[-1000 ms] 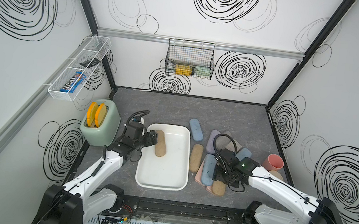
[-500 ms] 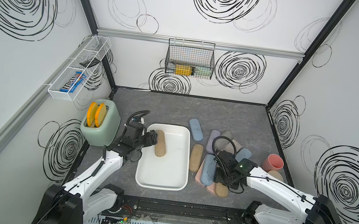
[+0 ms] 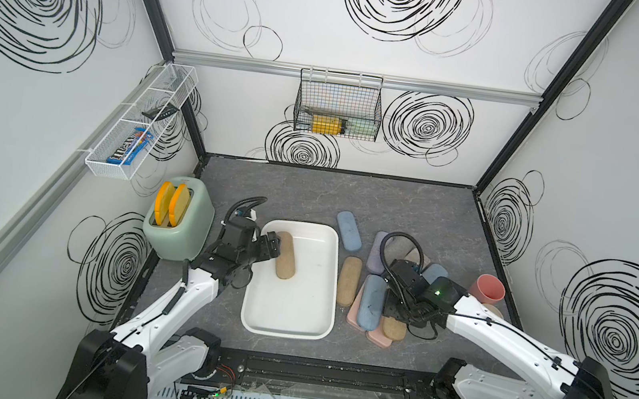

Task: Put the glasses cases into the storage boxes
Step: Pick up the glasses case, then place the glasses case in the storage box.

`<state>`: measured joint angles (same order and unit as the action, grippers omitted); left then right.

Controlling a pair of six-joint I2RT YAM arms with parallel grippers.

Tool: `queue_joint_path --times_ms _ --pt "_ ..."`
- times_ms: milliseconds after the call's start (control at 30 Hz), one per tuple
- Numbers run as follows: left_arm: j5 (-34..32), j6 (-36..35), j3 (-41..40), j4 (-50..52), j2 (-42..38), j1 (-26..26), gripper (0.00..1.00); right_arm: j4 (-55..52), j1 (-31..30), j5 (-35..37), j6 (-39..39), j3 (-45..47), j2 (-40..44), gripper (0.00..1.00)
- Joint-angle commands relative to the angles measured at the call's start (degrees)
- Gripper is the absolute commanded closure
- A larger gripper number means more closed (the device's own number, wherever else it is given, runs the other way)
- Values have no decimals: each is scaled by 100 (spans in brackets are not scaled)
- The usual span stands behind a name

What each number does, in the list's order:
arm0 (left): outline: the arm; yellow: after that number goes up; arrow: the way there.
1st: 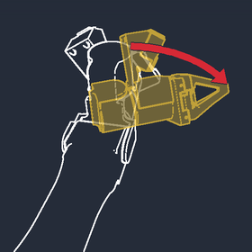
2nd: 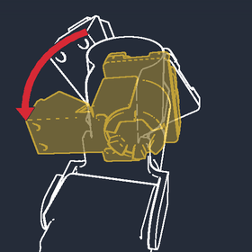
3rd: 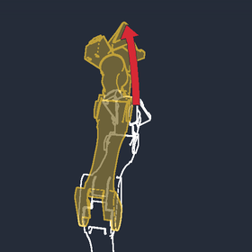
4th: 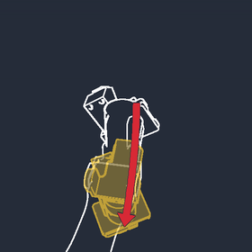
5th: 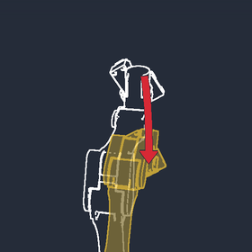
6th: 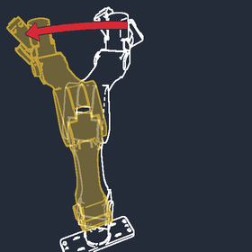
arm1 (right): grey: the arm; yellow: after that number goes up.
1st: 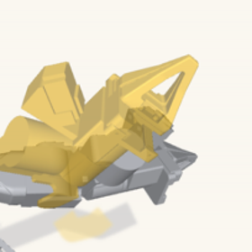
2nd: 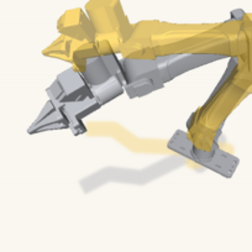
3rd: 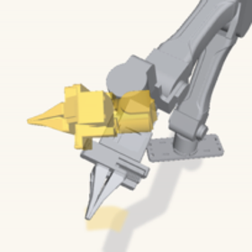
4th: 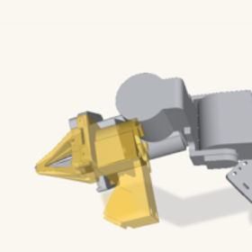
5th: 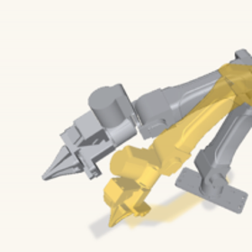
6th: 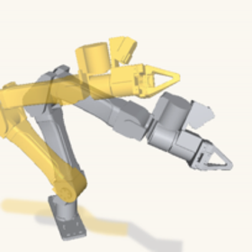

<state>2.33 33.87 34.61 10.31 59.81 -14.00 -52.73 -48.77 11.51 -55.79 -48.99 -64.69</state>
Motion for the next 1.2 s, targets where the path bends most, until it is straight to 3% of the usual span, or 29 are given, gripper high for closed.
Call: queue_joint_path --times_ms 0,300,567,767,1167 --pt "-127 -32 107 -20 -119 2 11 -50 -401 308 209 -689 -210 45" --pt "-207 76 107 38 -119 193 12 1196 -1156 7 1093 -2338 -1941 46" --pt "-342 85 90 67 -233 228 12 1977 -1161 -295 1481 -3123 -3369 46" --pt "-408 94 98 109 -196 191 13 1812 -981 -153 1463 -3991 -4444 46" --pt "-483 111 99 145 -261 170 13 2496 -608 -542 1472 -4031 -5353 47"
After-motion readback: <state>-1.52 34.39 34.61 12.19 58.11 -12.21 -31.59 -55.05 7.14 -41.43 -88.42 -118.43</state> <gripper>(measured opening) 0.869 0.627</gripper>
